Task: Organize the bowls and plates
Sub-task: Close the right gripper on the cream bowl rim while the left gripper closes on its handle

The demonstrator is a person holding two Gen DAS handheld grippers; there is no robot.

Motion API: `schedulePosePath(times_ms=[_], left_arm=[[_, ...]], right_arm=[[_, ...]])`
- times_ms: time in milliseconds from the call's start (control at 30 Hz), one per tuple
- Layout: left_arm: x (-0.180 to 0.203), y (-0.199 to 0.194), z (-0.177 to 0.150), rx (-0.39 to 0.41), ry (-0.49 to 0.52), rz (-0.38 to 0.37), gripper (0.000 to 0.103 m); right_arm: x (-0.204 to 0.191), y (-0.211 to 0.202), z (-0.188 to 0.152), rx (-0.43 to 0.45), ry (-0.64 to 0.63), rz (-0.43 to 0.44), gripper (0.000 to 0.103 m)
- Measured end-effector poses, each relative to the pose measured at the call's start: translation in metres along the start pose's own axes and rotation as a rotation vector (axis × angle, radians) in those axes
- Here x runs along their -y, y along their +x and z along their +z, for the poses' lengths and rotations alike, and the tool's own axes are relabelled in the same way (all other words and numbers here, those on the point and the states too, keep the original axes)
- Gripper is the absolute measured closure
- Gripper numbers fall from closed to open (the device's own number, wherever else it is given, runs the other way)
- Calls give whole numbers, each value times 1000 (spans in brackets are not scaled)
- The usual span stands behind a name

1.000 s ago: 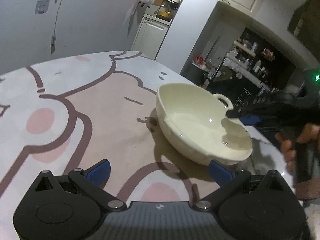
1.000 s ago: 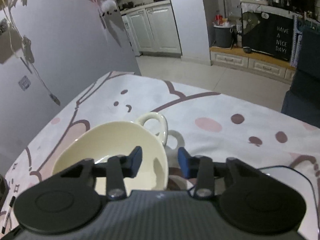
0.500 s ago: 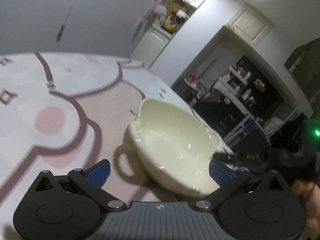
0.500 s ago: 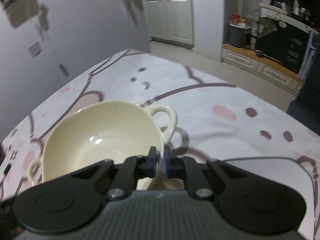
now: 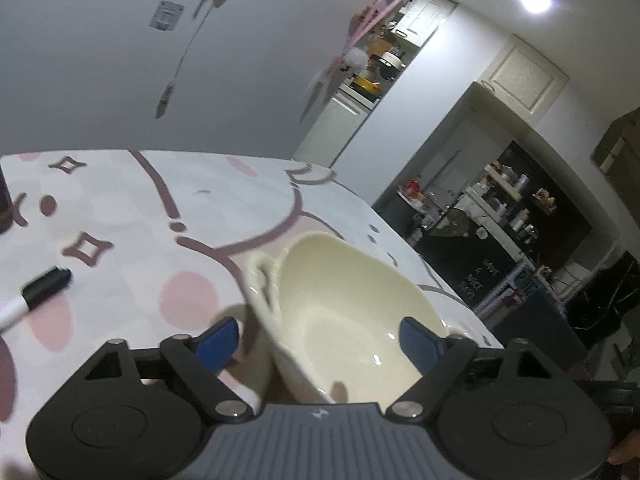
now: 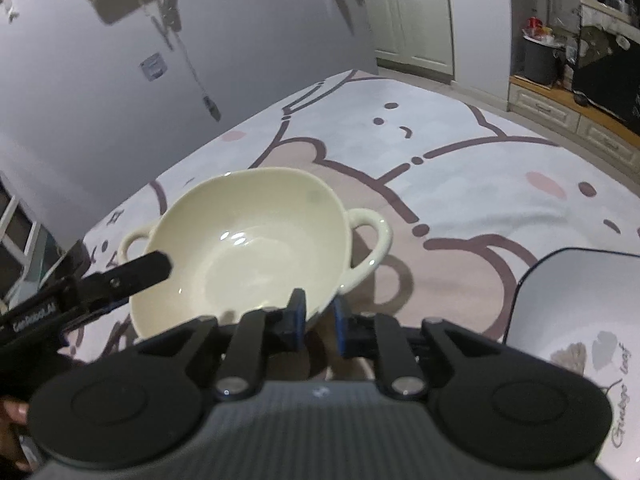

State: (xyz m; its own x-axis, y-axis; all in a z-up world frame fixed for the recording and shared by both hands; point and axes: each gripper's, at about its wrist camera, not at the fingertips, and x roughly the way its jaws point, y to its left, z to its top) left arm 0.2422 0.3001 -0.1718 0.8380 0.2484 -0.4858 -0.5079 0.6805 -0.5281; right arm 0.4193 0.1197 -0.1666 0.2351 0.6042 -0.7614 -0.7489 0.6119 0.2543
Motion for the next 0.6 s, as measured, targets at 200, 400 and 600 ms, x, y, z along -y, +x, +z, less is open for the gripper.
schedulePosePath(times_ms=[200,400,600], left_arm=[[-6,-3,10,18,25,26,38],[-7,2,13,1,40,22,55],[-12,5,16,-9,35,37,74]], right_arm=[[7,8,7,54,44,-52,75],[14,16,17,76,113,-68,71],[23,29,28,78,132,-47,70]])
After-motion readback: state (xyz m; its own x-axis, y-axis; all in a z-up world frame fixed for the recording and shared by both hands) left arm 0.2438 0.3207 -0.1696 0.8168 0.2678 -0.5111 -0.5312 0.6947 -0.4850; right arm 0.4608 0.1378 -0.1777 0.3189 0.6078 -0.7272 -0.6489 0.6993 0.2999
